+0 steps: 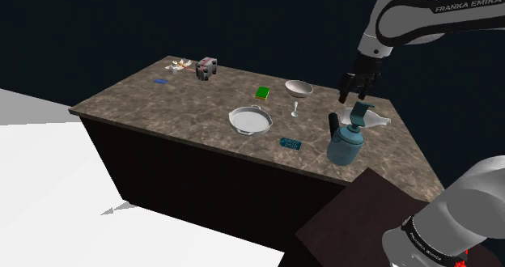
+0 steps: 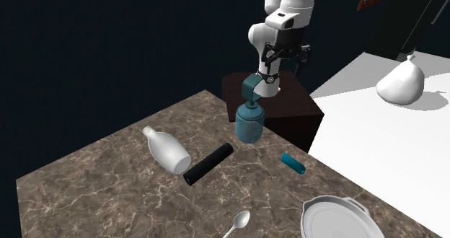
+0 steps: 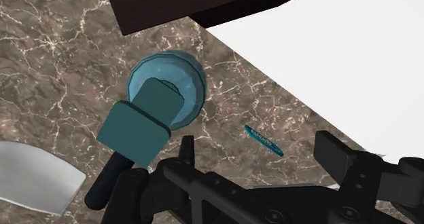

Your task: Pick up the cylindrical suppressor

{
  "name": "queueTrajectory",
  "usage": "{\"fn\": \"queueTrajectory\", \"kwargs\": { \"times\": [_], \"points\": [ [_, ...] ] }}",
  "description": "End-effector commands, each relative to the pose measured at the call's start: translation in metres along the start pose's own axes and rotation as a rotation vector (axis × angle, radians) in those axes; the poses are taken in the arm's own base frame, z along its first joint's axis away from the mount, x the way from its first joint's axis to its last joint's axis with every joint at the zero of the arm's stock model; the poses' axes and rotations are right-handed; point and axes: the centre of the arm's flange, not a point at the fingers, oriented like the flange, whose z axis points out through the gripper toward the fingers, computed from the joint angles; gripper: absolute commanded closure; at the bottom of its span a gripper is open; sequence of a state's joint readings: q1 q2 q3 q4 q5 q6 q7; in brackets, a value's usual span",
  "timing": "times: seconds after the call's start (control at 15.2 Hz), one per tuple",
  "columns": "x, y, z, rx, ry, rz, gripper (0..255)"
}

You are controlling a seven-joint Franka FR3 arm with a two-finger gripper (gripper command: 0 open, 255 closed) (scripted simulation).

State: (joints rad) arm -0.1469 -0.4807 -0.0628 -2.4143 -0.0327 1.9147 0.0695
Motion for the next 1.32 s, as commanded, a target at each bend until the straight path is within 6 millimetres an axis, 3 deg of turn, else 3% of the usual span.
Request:
{"fn": "queueTrajectory", "kwargs": {
  "times": [0.0, 0.59, 1.25],
  "points": [
    [0.017, 0.009, 0.022, -0.004, 0.001, 0.038, 0],
    [0.081, 0.064, 0.104, -0.019, -0.001, 0.203, 0],
    [0.139, 0.139, 0.195, -0.036, -0.004, 0.387, 0]
  ]
}}
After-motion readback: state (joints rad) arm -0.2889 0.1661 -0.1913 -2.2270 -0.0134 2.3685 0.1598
